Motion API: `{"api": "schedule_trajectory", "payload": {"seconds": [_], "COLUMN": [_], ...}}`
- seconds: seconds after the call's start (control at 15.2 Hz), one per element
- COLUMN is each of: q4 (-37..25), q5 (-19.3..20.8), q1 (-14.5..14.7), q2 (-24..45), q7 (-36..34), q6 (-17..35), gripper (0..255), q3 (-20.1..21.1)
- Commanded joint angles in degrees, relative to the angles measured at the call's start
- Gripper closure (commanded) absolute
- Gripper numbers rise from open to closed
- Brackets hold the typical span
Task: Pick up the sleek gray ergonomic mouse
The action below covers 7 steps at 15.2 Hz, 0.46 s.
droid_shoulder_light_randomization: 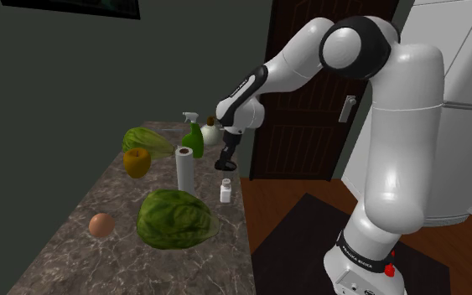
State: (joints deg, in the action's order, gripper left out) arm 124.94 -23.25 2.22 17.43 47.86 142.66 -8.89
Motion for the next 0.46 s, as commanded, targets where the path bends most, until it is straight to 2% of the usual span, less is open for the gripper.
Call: {"api": "schedule_trajectory", "payload": {"seconds": [0.0,0.4], "q4": [0.10,-0.21], "q5": [0.84,2.41], "q1": [0.27,0.58], "q2": [-1.39,-3.80], "q7": [-0.86,-2.35], "q6": [-1.19,-3.72], "gripper": [255,255], "q3": [-0.33,-0.91]}}
